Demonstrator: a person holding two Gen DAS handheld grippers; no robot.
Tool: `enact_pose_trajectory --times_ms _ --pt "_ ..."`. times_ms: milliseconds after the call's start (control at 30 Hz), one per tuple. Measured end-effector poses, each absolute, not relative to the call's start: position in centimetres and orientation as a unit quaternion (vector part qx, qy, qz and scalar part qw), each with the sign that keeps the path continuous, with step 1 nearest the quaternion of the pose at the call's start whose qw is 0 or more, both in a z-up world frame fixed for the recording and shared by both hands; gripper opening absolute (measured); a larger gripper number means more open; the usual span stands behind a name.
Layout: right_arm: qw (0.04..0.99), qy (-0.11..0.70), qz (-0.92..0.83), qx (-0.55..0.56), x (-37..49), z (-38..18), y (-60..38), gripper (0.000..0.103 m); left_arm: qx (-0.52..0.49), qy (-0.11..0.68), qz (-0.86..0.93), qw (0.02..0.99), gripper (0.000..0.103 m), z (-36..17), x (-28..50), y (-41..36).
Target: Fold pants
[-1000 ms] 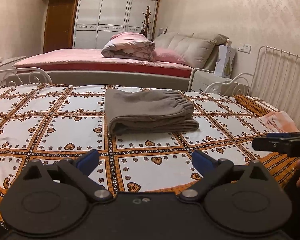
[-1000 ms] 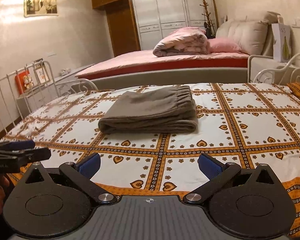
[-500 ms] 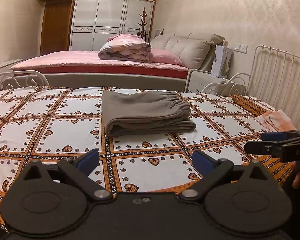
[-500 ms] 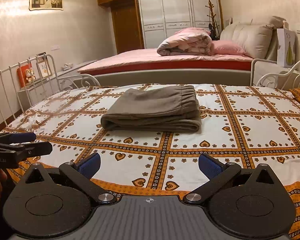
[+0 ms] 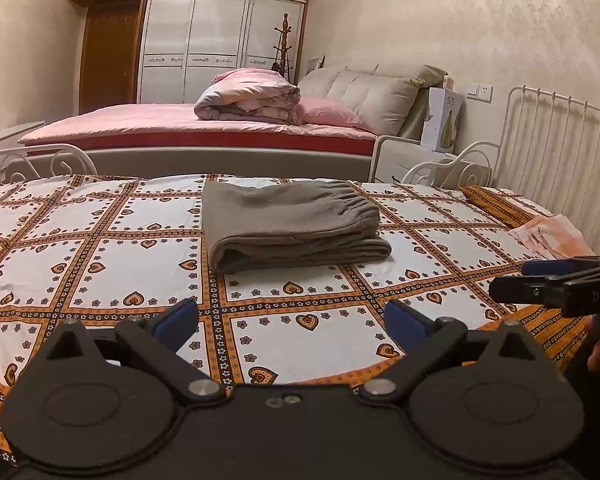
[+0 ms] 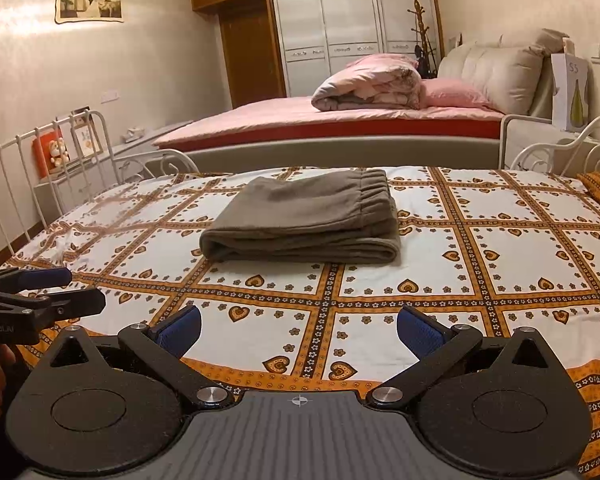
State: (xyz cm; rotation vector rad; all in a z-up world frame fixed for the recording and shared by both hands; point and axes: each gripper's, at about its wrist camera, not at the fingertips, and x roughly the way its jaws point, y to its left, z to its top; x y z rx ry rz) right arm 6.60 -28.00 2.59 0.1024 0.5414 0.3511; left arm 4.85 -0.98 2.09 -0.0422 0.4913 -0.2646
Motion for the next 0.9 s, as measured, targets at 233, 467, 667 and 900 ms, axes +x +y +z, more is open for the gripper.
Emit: enact_pose_trajectory --times_ms 233,467,667,900 --pt "0.947 0.268 0.172 0.049 6.69 2.53 -27.96 0.103 -0.017 0.242 -0.134 0.961 0.093 2.06 4.87 -1.15" --pt "0.946 0.268 0.172 0.049 6.71 2.46 -27.90 0.103 -0.017 0.243 -0.134 0.961 0.093 2.04 4.98 -1.12" --pt "0.946 0.270 0.173 0.048 6.70 2.39 -27.93 0.103 -0.013 0.242 -0.139 0.960 0.093 1.98 4.97 -1.22" --pt "0.946 0.270 0.172 0.047 6.65 2.37 -27.91 0.103 -0.013 0.242 -0.139 0.960 0.093 1.98 4.97 -1.25"
